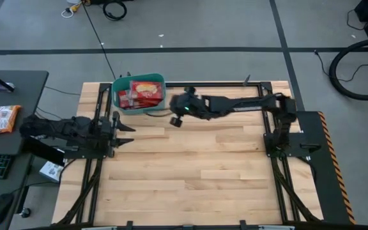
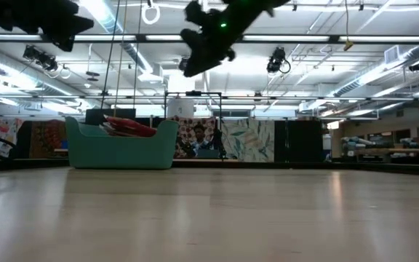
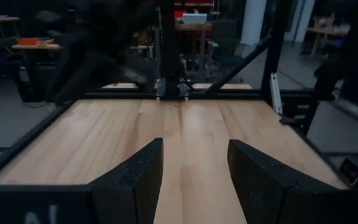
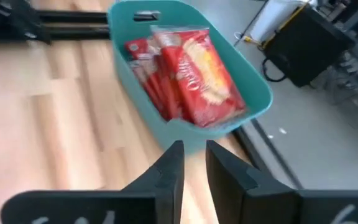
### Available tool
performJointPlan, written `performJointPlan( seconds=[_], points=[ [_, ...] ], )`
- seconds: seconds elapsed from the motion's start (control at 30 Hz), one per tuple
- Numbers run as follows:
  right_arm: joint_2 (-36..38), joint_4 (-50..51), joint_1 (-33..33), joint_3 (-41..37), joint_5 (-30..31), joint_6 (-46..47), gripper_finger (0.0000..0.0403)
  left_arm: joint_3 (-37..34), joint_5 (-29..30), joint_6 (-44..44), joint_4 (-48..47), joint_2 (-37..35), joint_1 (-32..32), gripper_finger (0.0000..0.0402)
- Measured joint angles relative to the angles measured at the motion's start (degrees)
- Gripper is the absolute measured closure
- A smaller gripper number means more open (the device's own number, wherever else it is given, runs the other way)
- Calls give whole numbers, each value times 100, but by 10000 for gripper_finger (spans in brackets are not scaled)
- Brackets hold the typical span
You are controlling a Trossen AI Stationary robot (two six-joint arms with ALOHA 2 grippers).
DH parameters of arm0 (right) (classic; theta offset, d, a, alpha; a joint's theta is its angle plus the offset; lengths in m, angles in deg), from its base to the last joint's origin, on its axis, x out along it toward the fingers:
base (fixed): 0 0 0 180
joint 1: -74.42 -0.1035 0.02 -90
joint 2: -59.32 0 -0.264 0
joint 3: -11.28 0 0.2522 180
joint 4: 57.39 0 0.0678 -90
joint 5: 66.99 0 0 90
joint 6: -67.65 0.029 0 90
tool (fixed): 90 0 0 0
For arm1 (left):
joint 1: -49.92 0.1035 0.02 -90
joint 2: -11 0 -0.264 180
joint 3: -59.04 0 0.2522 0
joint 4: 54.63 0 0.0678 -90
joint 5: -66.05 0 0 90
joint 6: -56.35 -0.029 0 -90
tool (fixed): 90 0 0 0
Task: Sort popcorn bags into baskets
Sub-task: Return to Home Position
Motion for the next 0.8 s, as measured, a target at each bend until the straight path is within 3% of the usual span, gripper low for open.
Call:
performJointPlan(
  seconds=[0.37,0.8],
  points=[
    [2158,-1948,-749,-3517,297,1197,339,-1042,138,336,913,-400,0,219],
    [4345,-2820,-890,-5861,372,1682,349,-1115,367,184,682,-1031,0,229]
  ],
)
